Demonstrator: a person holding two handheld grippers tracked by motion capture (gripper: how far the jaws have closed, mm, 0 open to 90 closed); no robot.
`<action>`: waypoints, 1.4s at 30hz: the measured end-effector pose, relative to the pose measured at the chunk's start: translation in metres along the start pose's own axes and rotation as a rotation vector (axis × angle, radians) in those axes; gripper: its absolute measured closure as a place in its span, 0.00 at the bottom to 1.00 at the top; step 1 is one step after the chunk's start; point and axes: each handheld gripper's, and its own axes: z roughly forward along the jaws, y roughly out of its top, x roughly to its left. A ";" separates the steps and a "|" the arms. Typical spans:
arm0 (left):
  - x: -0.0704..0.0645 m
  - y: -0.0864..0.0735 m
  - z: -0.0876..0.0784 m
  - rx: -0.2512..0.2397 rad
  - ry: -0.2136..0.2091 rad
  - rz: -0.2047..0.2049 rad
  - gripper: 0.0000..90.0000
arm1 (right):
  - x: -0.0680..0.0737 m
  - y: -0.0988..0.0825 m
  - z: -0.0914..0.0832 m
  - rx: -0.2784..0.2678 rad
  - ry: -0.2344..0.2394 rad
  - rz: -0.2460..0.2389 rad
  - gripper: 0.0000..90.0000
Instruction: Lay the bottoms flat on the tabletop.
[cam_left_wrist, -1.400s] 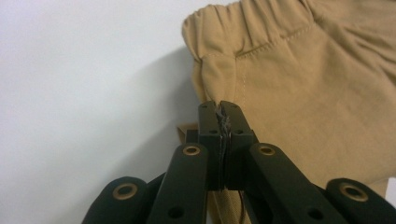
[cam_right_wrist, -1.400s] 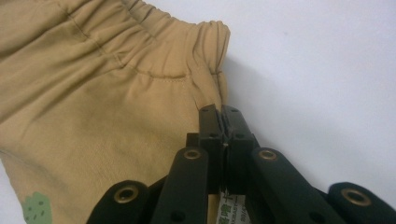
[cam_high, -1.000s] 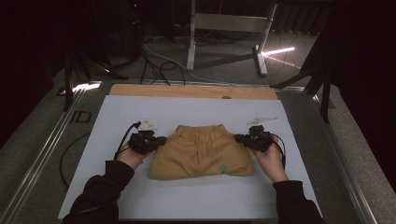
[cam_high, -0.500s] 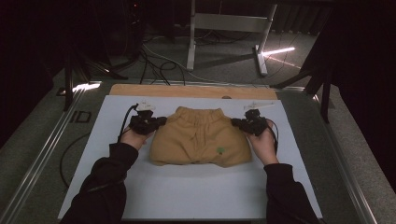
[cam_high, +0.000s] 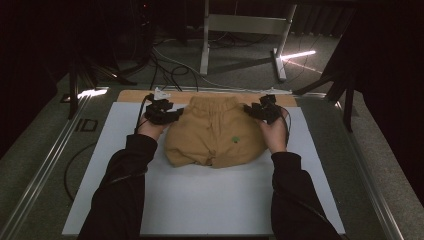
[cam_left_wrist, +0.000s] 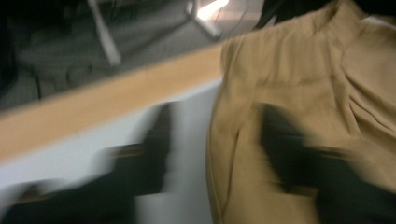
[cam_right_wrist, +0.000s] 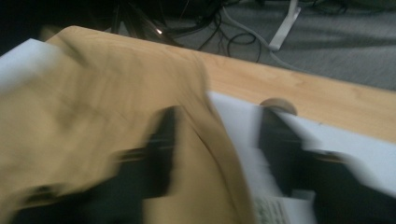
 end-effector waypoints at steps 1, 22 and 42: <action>0.000 -0.003 0.001 0.017 -0.023 0.016 0.24 | 0.000 -0.001 0.000 -0.003 -0.002 -0.003 0.38; -0.025 -0.017 -0.040 -0.015 -0.175 0.059 0.02 | 0.031 -0.029 -0.042 -0.038 0.169 -0.125 0.13; -0.063 -0.043 -0.092 -0.053 -0.241 0.163 0.02 | 0.058 -0.067 -0.090 -0.091 0.234 -0.209 0.13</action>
